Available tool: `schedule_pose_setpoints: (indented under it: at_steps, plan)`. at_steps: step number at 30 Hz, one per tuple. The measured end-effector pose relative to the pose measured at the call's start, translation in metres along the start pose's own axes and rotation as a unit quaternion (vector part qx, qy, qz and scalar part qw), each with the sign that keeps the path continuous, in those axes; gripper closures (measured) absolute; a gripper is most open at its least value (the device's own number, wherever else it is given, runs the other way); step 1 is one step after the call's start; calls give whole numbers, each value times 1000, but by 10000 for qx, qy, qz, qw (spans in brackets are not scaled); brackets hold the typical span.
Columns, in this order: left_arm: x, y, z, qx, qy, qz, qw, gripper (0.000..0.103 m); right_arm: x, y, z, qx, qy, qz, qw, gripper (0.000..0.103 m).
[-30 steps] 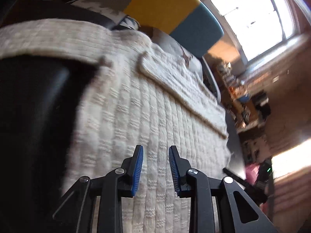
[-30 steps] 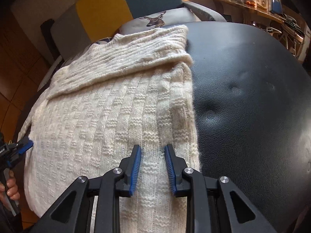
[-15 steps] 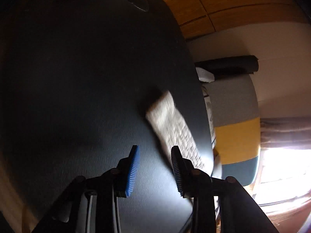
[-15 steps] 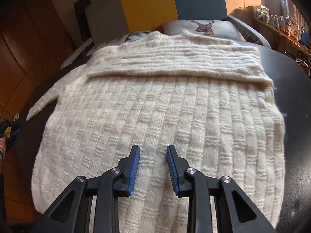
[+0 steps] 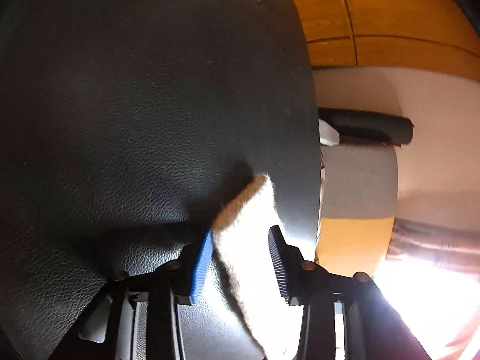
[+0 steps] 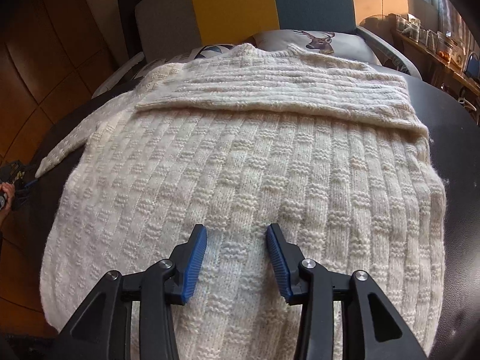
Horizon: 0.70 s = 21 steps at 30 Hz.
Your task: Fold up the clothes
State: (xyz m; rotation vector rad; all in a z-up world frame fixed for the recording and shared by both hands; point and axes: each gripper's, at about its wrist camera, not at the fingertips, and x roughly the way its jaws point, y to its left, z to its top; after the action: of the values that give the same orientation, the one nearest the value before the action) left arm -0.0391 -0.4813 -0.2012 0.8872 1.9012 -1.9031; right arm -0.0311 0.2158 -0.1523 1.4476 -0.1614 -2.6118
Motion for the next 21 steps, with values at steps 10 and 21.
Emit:
schedule_pose_setpoints:
  at_steps: [10,21]
  plan:
    - [1,-38,-30,194,-152,99,9996,96,0,0,-1,-6,-38,95,9999,53]
    - [65,-167,-176,1922,1085,-229,9751,96,-1,0,0,-51,-18,132,9999,52]
